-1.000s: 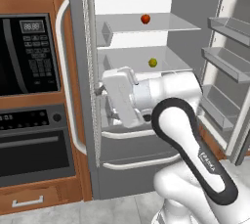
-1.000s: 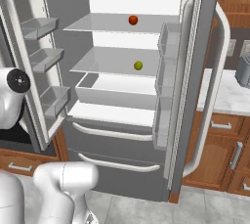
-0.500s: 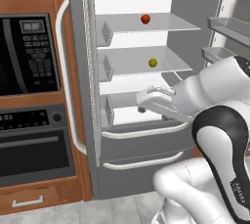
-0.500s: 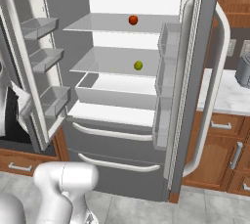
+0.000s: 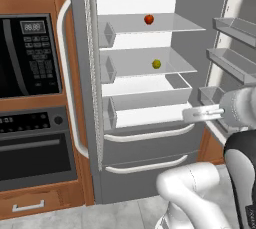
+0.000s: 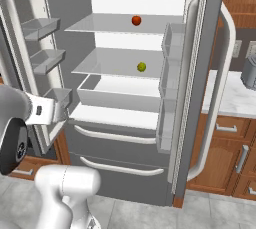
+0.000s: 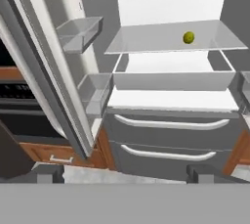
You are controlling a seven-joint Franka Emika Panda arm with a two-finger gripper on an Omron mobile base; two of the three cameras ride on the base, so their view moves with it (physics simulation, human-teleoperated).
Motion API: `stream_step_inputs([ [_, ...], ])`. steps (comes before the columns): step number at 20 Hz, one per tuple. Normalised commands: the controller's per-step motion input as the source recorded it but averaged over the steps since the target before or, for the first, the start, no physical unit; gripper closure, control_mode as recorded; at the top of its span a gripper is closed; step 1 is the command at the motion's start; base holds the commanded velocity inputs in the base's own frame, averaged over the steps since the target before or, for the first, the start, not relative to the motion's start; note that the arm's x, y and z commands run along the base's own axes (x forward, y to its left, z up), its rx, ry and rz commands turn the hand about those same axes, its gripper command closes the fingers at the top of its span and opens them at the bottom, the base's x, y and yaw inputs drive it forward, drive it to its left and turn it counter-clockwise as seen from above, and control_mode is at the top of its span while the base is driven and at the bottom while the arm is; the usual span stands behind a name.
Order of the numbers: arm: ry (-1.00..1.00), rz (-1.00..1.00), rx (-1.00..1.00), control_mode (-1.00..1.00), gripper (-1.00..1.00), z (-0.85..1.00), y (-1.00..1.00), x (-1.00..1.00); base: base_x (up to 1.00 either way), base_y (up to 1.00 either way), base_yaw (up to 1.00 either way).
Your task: Retrieve the apple and pear from the fridge and place them into the bowl on the dining table.
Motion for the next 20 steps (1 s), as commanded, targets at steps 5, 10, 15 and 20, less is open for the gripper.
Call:
stream_step_inputs([
  [5, 0.00, -0.12, 0.02, -1.00, -1.00, 0.22, -0.57, -0.32, 0.00, 0.00, 0.00],
  [10, 0.00, -0.25, 0.00, -1.00, -1.00, 0.17, 0.00, -0.03, 0.00, 0.00, 0.00],
  [15, -0.02, -0.04, 0.00, -1.00, -1.00, 0.00, 0.00, 0.00, 0.00, 0.00, 0.00],
  [20, -0.01, -0.02, 0.01, -1.00, -1.00, 0.00, 0.00, -0.01, 0.00, 0.00, 0.00],
])
